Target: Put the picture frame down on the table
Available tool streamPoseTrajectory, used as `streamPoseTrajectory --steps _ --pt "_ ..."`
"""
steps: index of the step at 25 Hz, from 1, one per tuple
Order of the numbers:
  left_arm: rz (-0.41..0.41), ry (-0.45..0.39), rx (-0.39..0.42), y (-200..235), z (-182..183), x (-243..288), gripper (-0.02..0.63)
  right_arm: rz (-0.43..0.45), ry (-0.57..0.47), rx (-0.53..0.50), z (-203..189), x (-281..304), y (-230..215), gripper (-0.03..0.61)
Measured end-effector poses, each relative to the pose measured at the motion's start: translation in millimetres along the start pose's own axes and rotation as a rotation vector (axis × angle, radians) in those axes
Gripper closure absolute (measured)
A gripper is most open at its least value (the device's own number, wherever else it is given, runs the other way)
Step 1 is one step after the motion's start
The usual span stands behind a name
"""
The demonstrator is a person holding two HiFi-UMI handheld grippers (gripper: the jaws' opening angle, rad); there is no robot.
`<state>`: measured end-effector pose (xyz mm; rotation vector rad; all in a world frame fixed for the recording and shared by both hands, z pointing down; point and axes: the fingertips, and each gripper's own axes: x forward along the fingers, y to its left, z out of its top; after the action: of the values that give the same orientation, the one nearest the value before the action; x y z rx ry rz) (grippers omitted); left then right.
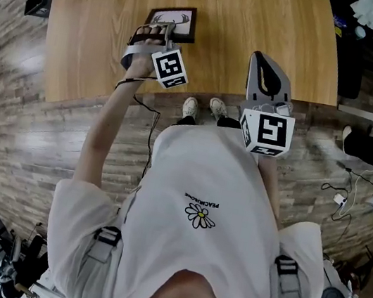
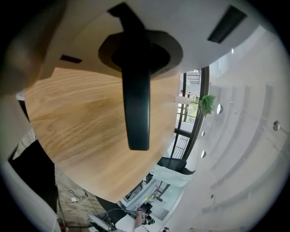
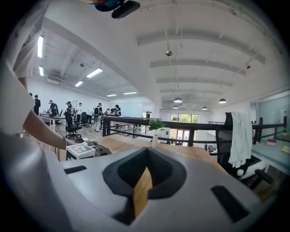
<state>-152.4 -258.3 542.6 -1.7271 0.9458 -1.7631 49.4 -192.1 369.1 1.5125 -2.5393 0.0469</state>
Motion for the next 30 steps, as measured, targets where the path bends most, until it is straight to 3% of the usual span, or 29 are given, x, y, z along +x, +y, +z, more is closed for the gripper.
streamPoseTrajectory --steps 10,15,20,25,30 --pt "-0.093 -0.064 -0.018 -19 11 -1 0.56 0.026 0.024 0.016 -8 11 7 0.569" --pt "-0.246 -0.061 -0.007 -47 14 -3 0.452 0.046 0.045 0.019 -15 9 14 0.569" --pt "-0.302 -0.063 -0.014 -60 14 -5 0.412 0.048 0.048 0.019 -16 8 17 0.569" --pt "-0.553 -0.077 -0.025 -90 16 -15 0.305 0.035 0.051 0.025 -18 5 13 0.569" --pt "-0.591 -0.079 -0.043 -101 18 -15 0.289 0.033 0.055 0.033 -19 4 6 0.569"
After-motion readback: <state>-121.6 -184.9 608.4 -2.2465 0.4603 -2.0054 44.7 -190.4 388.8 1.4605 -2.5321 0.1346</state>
